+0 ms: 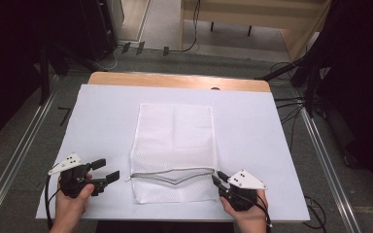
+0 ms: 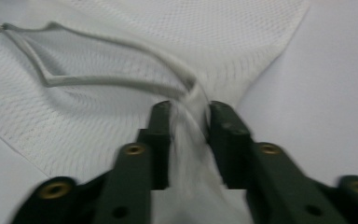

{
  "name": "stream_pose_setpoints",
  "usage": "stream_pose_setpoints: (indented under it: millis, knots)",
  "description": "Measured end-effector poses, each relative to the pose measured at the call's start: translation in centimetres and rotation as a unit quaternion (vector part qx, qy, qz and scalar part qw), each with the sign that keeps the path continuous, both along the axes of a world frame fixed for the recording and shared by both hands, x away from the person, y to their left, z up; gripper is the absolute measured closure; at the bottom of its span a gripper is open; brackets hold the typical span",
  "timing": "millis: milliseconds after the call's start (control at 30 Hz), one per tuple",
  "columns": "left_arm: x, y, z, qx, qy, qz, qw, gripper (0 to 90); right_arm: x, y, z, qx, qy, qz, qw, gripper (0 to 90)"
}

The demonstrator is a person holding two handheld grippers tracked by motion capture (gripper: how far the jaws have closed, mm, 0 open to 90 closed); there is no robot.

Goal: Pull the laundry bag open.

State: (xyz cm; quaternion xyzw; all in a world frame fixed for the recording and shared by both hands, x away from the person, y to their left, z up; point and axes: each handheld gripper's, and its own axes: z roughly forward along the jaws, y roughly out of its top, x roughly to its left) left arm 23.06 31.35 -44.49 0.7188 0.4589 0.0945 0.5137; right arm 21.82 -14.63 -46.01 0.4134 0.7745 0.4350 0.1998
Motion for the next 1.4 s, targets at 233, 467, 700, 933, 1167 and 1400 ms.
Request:
stream_pose_setpoints:
  millis: [233, 467, 700, 933, 1167, 1400]
  knots:
    - [-0.3, 0.8, 0.5, 0.016, -0.026, 0.013, 0.9994, 11.3, 0.2, -0.5, 0.3, 0.005, -0.003, 0.0, 1.0, 26.0]
    - [-0.5, 0.9, 0.5, 0.021, -0.04, -0.009, 0.9989, 8.1, 0.3, -2.3, 1.1, 0.011, -0.008, -0.02, 0.9997, 10.4]
    - [-0.3, 1.9, 0.8, 0.011, -0.053, -0.003, 0.9985, 2.5, 0.6, -5.3, 1.4, 0.027, -0.017, -0.051, 0.9982, 0.0]
    - [-0.2, 2.4, 0.8, 0.026, -0.054, 0.012, 0.9981, 2.5, 1.1, -7.8, 1.0, 0.029, -0.009, -0.09, 0.9955, 0.0]
    - [0.0, 2.9, 0.9, 0.028, -0.059, 0.018, 0.9977, 2.4, 1.2, -10.2, 1.0, 0.042, -0.013, -0.116, 0.9923, 0.0]
    - [0.1, 3.5, 0.8, 0.021, -0.06, 0.023, 0.9977, 0.9, 1.3, -12.2, 0.9, 0.052, -0.011, -0.138, 0.989, 0.0]
